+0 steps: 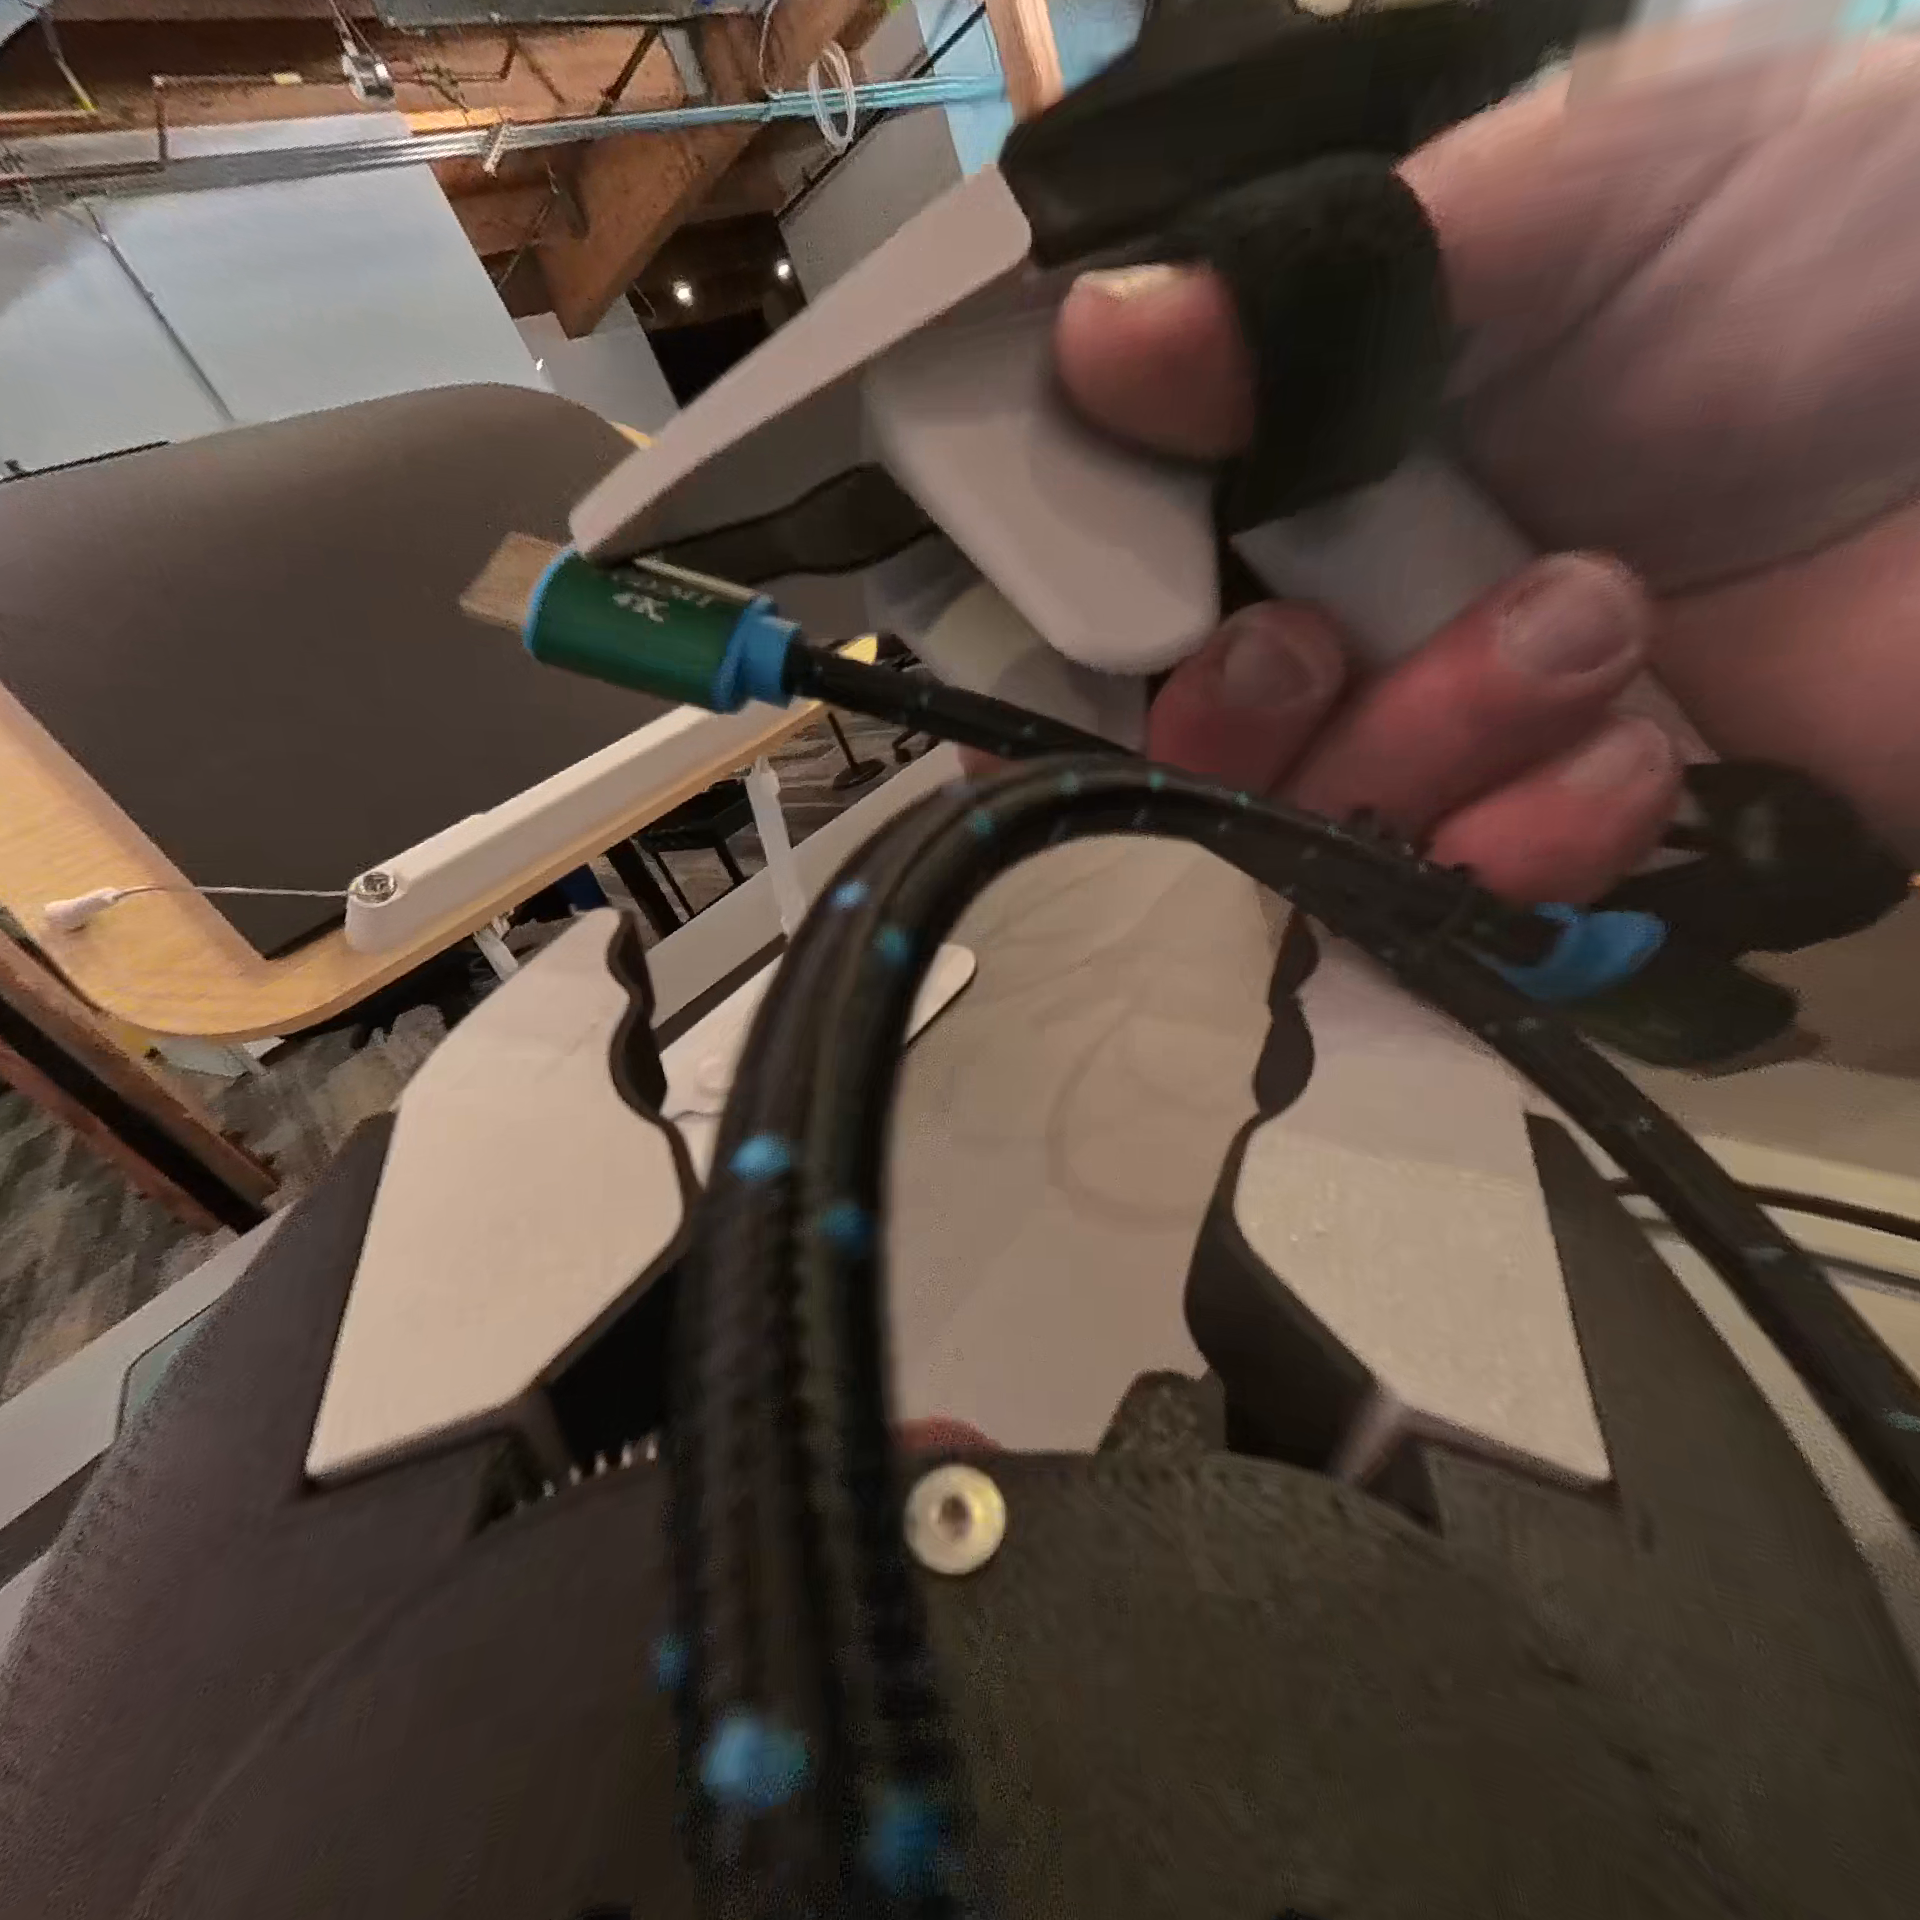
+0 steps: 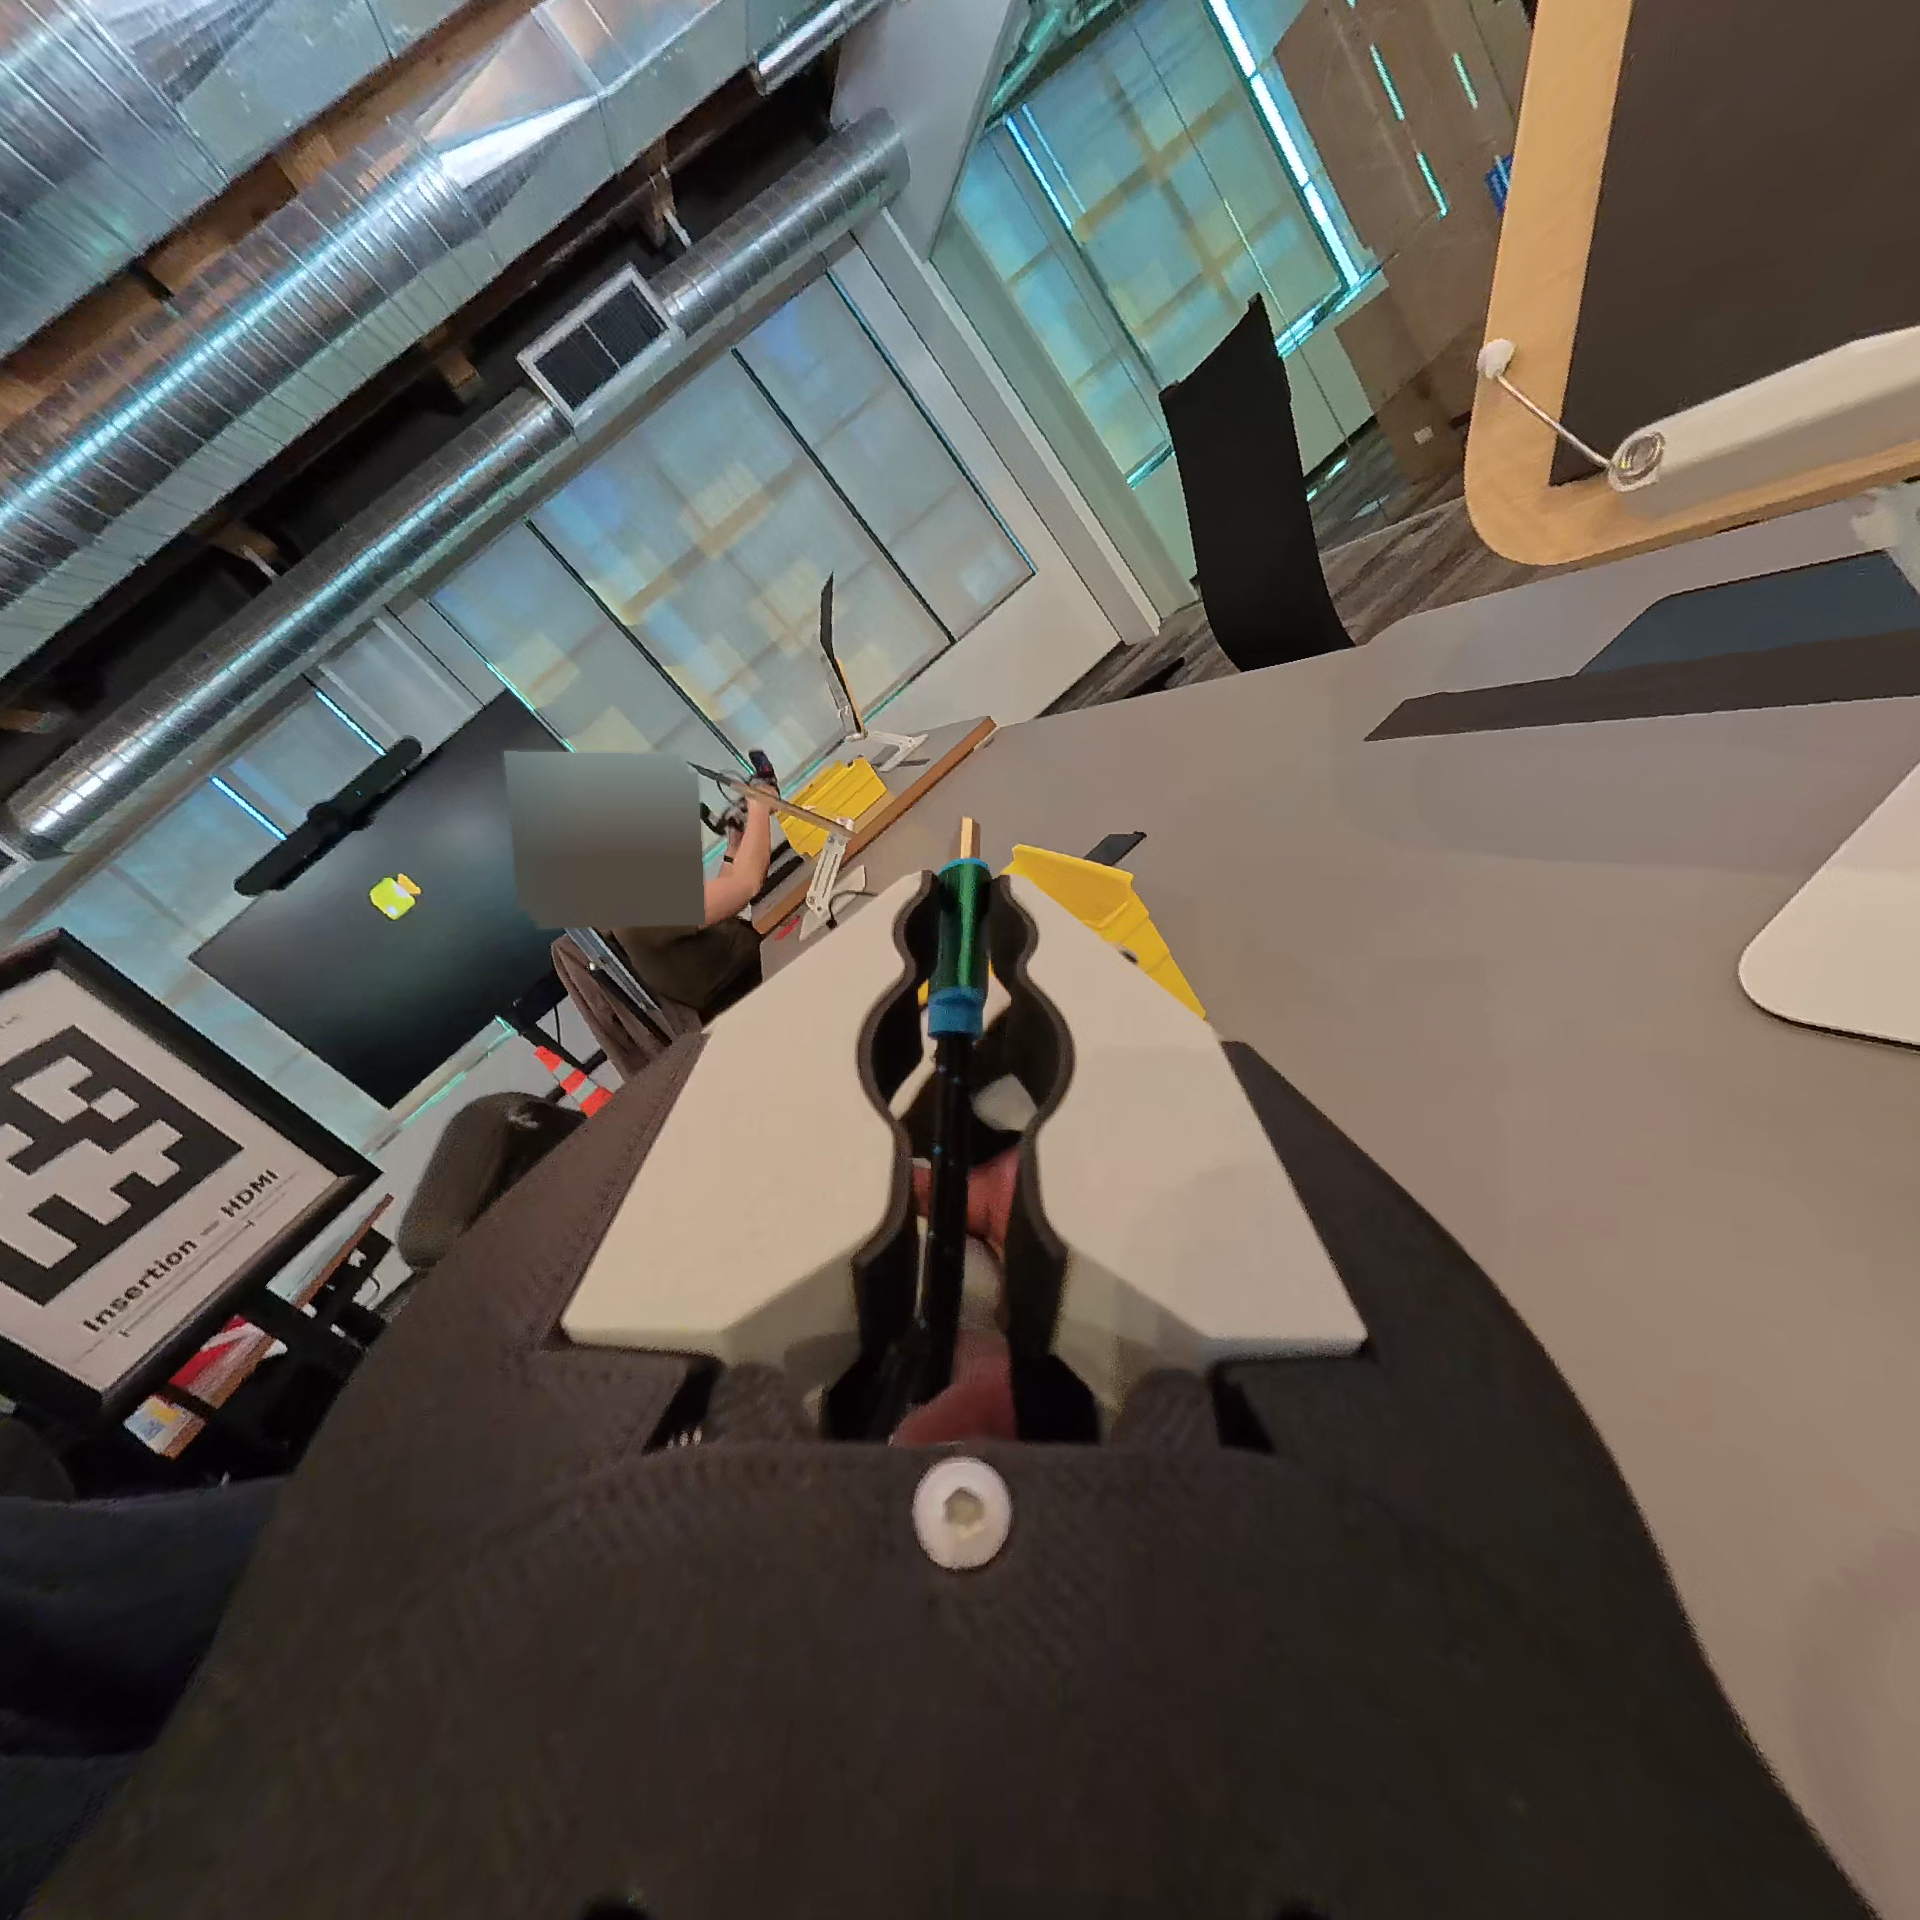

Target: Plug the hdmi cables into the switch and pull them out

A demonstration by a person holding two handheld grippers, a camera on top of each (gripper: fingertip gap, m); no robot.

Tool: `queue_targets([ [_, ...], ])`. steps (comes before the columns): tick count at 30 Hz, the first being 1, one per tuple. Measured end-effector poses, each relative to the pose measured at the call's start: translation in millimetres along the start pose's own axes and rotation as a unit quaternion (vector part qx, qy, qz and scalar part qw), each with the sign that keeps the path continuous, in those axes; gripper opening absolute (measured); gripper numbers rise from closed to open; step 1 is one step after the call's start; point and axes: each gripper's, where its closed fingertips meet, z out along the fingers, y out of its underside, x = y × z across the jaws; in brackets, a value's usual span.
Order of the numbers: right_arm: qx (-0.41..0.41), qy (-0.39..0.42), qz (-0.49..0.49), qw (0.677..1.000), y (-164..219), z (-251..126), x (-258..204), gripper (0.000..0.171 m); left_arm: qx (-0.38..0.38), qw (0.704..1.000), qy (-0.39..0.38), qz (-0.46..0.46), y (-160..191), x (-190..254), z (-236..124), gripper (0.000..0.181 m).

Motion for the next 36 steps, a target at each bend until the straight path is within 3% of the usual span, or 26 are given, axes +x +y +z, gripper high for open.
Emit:
queue_targets([
  [4, -0.010, 0.003, 0.001, 1.000, 4.2, -0.4, 4.3, 0.007, 0.007, 1.000, 0.001, 0.024, -7.9, 4.6, -0.8, 0.115],
  [15, -0.011, 0.011, -0.016, 1.000, -1.6, -7.0, 4.8, 0.006, 0.050, 0.993, -0.013, -0.106, -17.0, -7.9, -5.2, 0.105],
  [23, -0.010, 0.002, 0.000, 1.000, 3.3, -10.9, 8.9, 0.006, 0.041, 0.996, -0.002, -0.085, -16.7, -4.2, -6.4, 0.106],
  [25, -0.001, -0.002, 0.007, 1.000, -0.1, -13.6, 10.5, 0.006, 0.046, 0.994, 0.011, -0.098, -19.0, -2.7, -8.4, 0.107],
  [28, 0.004, -0.006, 0.018, 1.000, -2.7, -14.5, 11.7, 0.006, 0.050, 0.980, 0.101, -0.162, -28.2, 14.3, -9.7, 0.094],
  [29, 0.004, 0.000, 0.014, 1.000, -2.3, -14.1, 13.3, 0.006, 0.065, 0.978, 0.111, -0.164, -34.7, 16.4, -11.5, 0.103],
  [34, 0.009, 0.010, 0.025, 1.000, 5.6, -10.8, 20.9, 0.007, 0.068, 0.978, 0.120, -0.159, -42.6, 22.0, -12.5, 0.109],
  [36, 0.006, 0.012, 0.024, 1.000, 8.6, -9.5, 21.9, 0.007, 0.070, 0.978, 0.101, -0.167, -38.9, 15.7, -12.9, 0.100],
])
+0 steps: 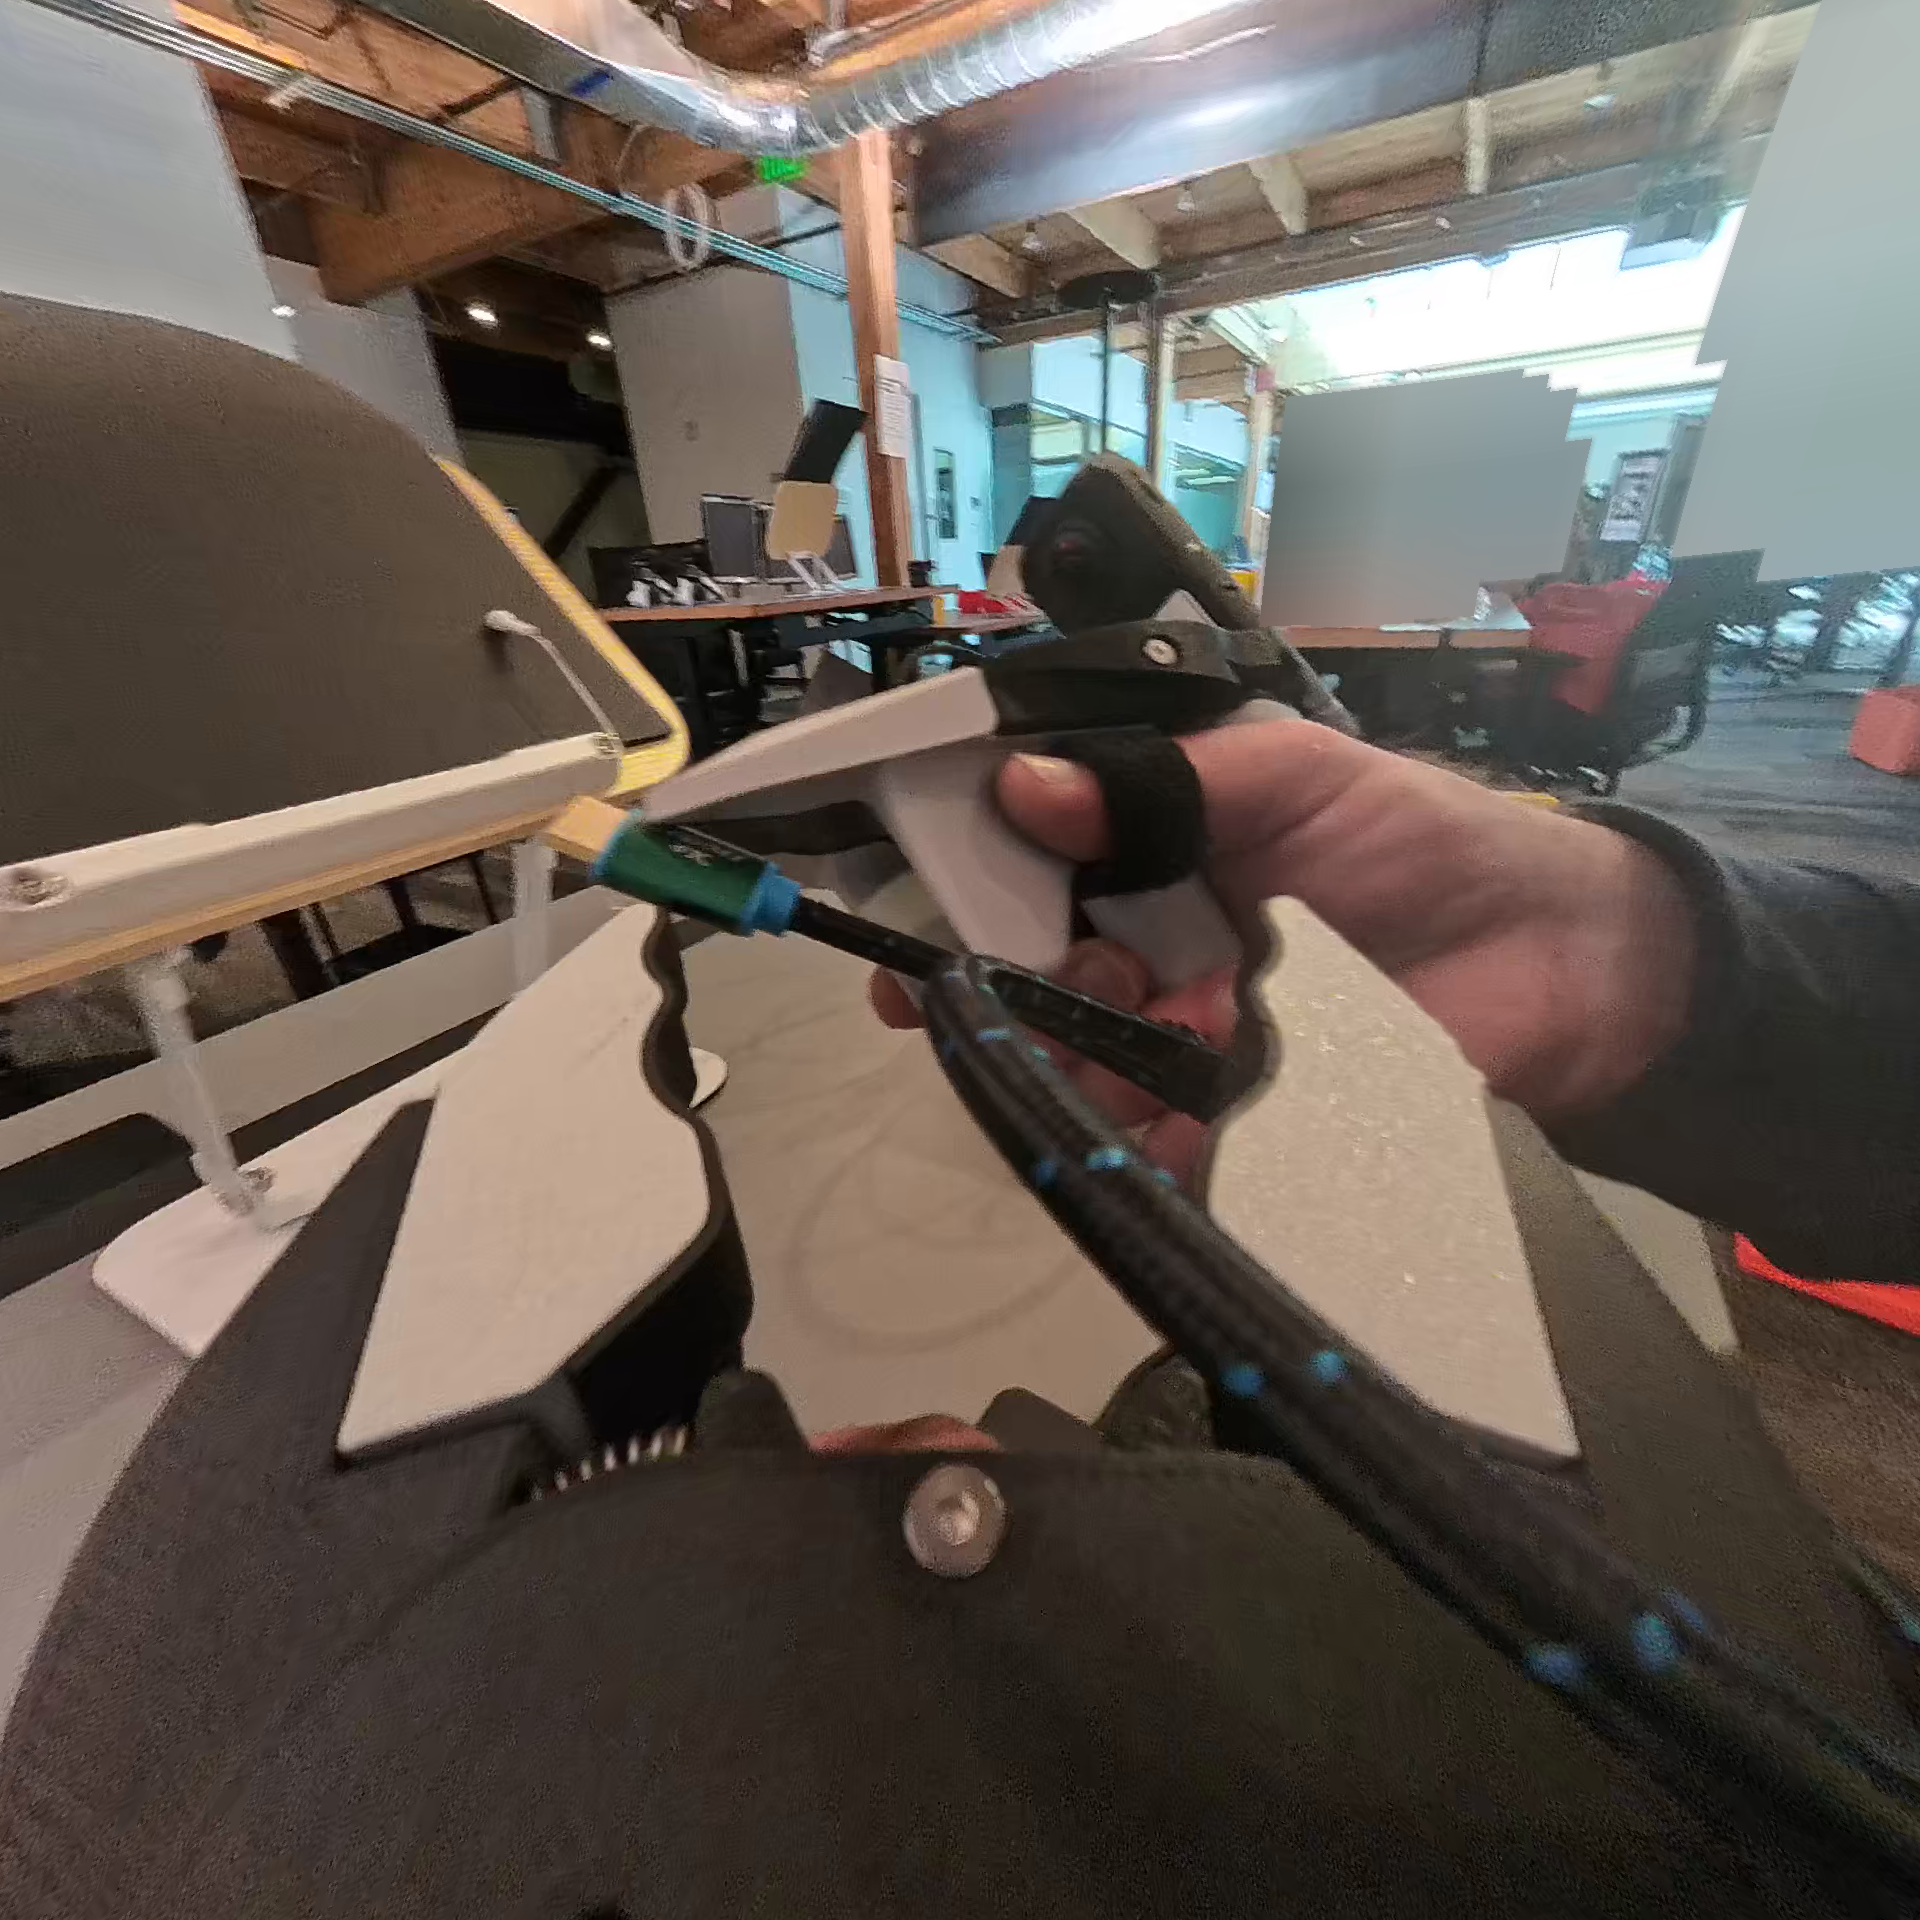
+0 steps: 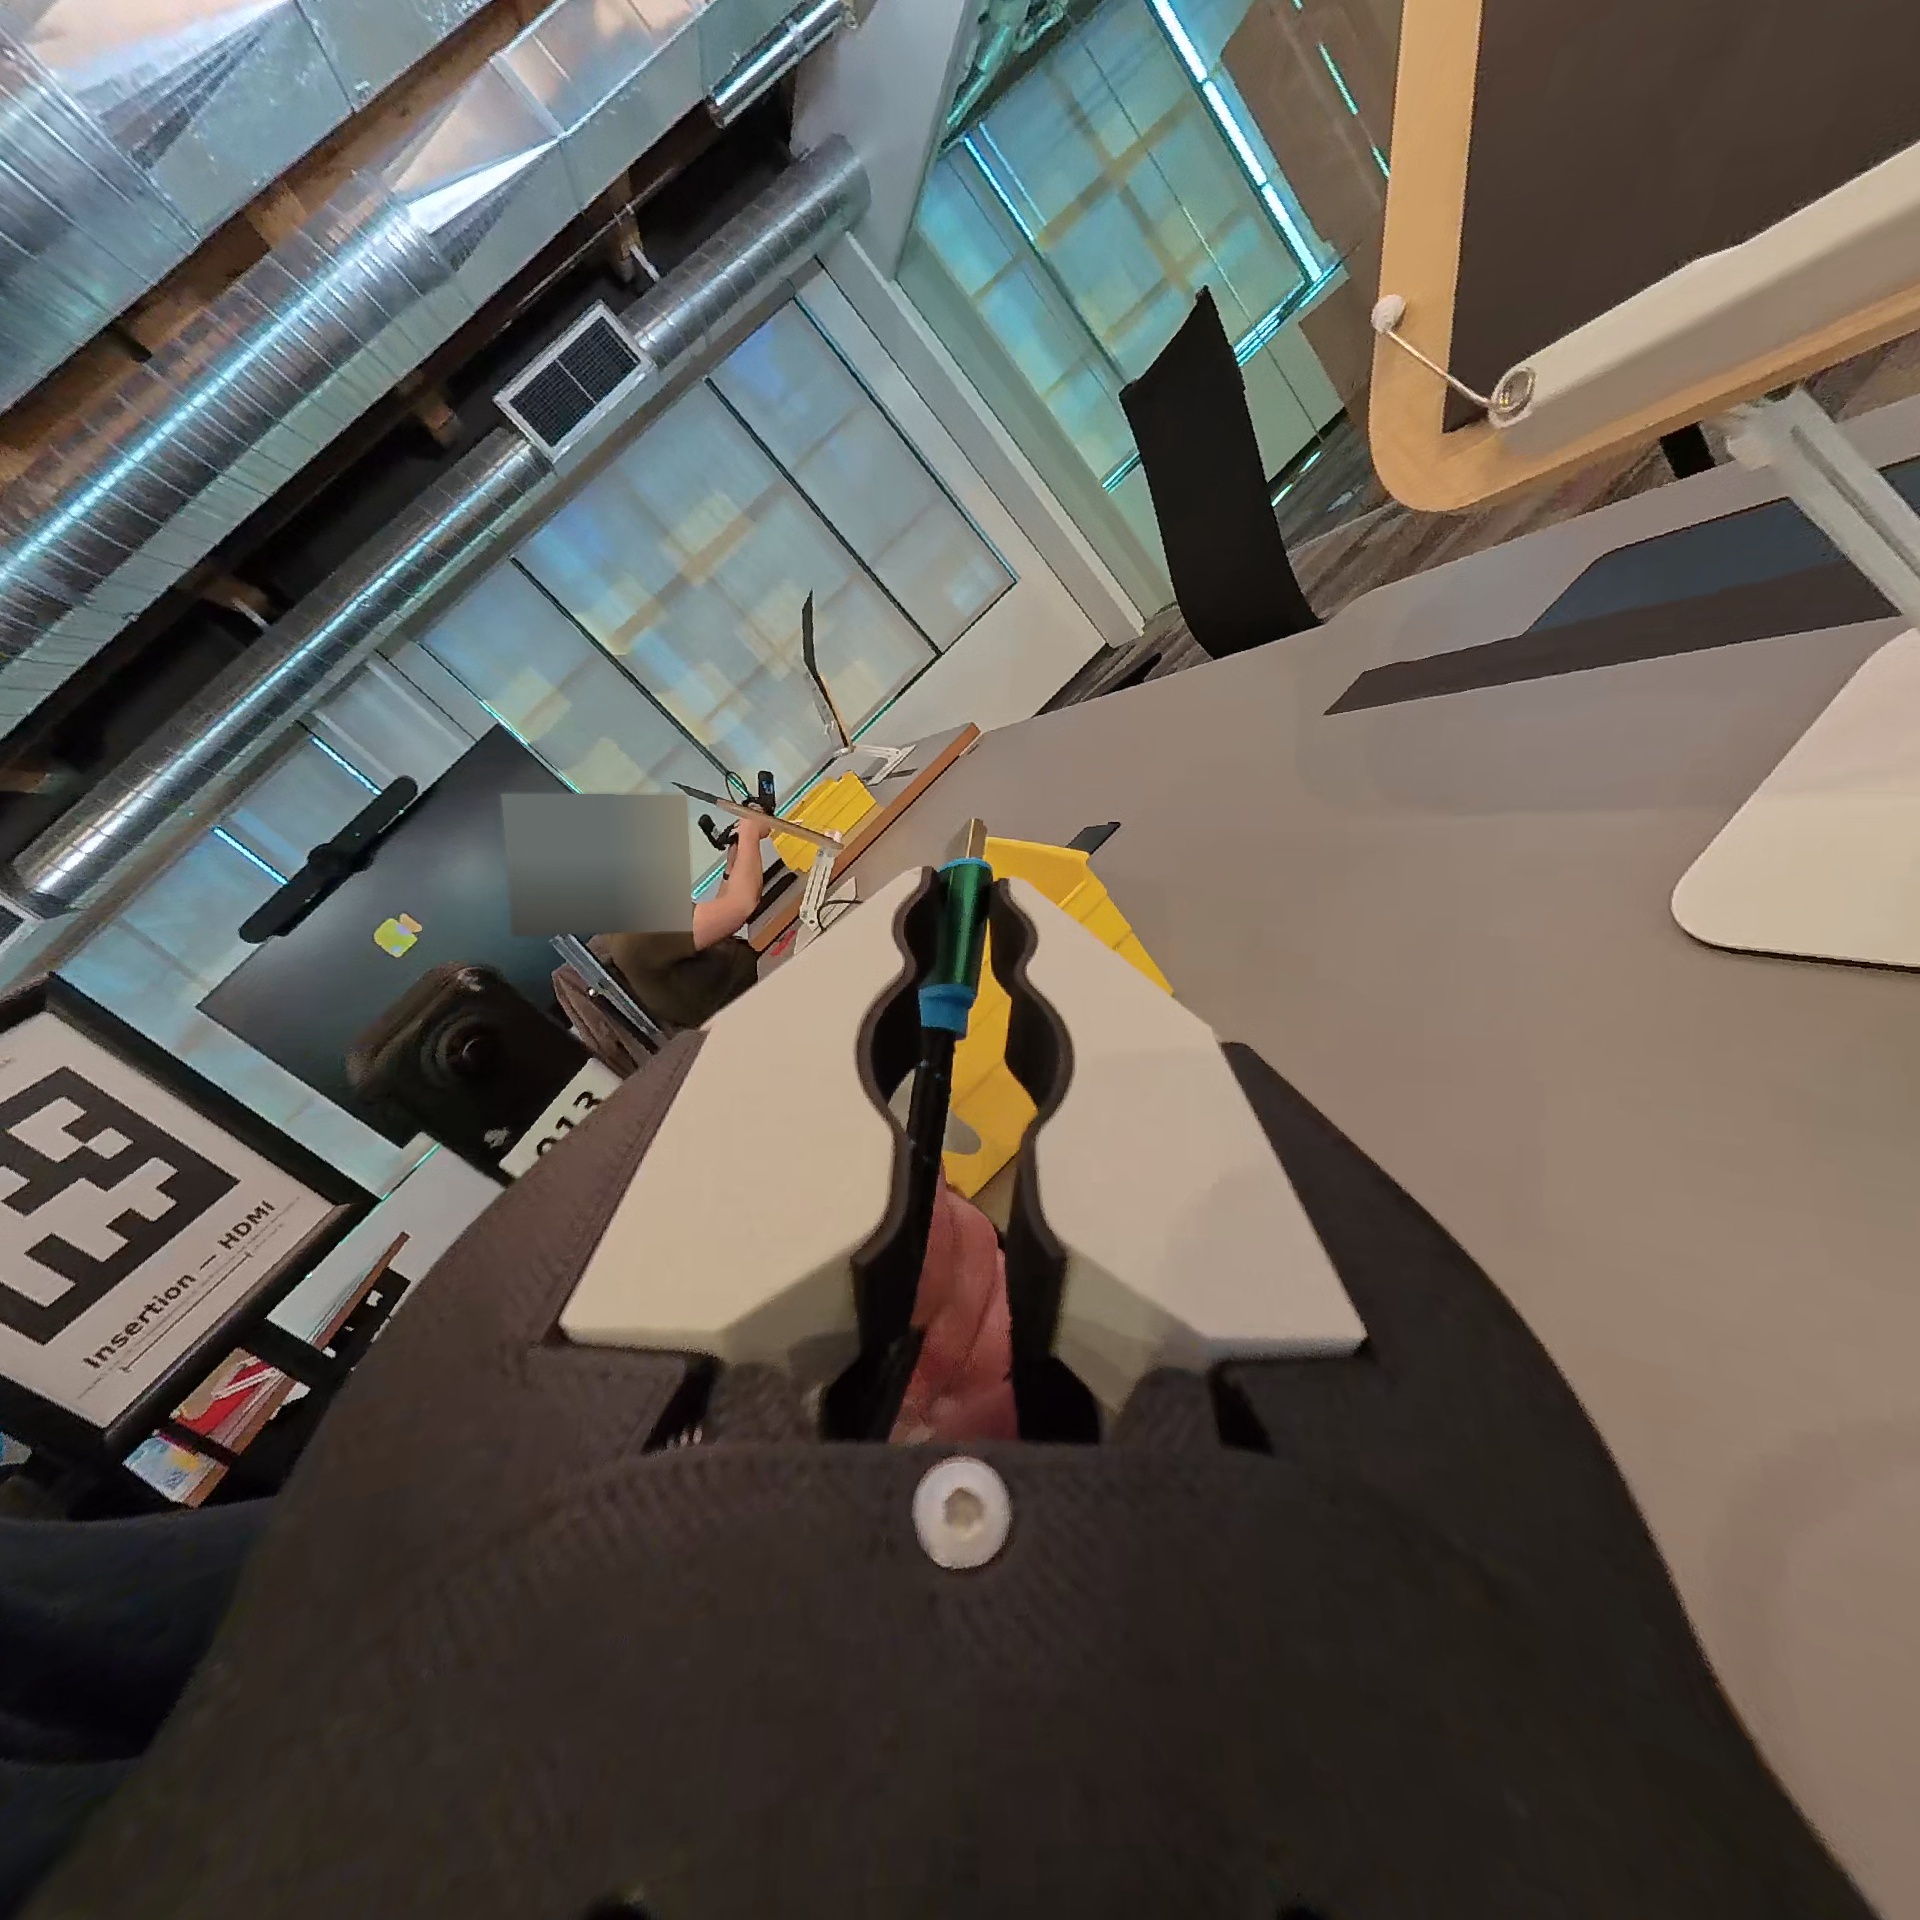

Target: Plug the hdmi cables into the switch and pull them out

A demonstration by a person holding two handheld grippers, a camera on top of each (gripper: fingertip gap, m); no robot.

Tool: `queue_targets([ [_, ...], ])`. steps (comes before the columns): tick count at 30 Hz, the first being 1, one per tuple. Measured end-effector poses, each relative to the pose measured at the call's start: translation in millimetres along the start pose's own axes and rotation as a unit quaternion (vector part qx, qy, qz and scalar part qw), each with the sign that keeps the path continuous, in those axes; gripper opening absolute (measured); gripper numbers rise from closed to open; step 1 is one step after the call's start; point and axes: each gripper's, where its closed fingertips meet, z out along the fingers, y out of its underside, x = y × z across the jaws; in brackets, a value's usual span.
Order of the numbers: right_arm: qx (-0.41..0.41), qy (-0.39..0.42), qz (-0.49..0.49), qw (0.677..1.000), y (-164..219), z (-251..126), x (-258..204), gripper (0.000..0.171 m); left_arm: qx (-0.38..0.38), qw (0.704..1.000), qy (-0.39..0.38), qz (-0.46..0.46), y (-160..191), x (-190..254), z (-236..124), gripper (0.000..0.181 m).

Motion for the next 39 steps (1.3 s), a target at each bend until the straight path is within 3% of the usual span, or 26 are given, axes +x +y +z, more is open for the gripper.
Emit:
queue_targets([
  [4, 0.002, 0.004, 0.001, 1.000, 5.8, -0.5, 4.3, 0.007, 0.058, 0.996, -0.031, -0.056, -20.3, -25.1, -16.0, 0.054],
  [8, 0.015, -0.001, 0.000, 1.000, 3.7, -4.2, 5.5, 0.006, 0.053, 0.996, -0.025, -0.072, -27.4, -33.6, -26.3, 0.006],
  [9, 0.013, -0.003, -0.004, 1.000, 4.1, -5.7, 4.9, 0.006, 0.051, 0.995, -0.018, -0.084, -28.6, -34.0, -27.5, 0.003],
  [12, -0.001, -0.020, -0.011, 1.000, 7.0, -10.2, 2.4, 0.008, 0.028, 0.991, 0.016, -0.129, -31.3, -33.2, -28.1, 0.002],
  [16, -0.050, -0.031, -0.057, 0.997, 11.8, -15.9, 5.2, 0.037, -0.016, 0.983, 0.065, -0.172, -33.9, -30.1, -28.6, 0.002],
  [20, -0.119, -0.083, -0.056, 0.988, 24.1, -17.8, -5.6, 0.050, -0.051, 0.965, 0.133, -0.218, -36.6, -20.8, -35.3, 0.002],
  [25, -0.163, -0.126, -0.032, 0.978, 44.5, -15.4, -5.6, 0.053, -0.089, 0.942, 0.213, -0.245, -39.8, 2.4, -42.7, 0.002],
  [26, -0.178, -0.139, -0.027, 0.974, 52.7, -14.8, -7.9, 0.052, -0.087, 0.939, 0.225, -0.247, -42.1, 6.6, -43.6, 0.003],
  [28, -0.192, -0.188, -0.013, 0.963, 63.8, -16.2, -21.3, 0.020, -0.097, 0.933, 0.241, -0.249, -41.3, 12.6, -44.6, 0.002],
  [30, -0.189, -0.209, -0.015, 0.959, 65.7, -17.1, -28.4, 0.013, -0.102, 0.933, 0.243, -0.245, -38.7, 12.8, -45.5, 0.003],
  [33, -0.156, -0.204, -0.019, 0.966, 55.1, -15.0, -31.7, 0.009, -0.109, 0.943, 0.223, -0.221, -31.9, 5.6, -46.7, 0.003],
  [39, -0.108, -0.215, -0.028, 0.970, 30.4, -13.0, -60.6, 0.008, 0.005, 0.963, 0.178, -0.201, -51.3, -26.5, -55.5, 0.048],
])
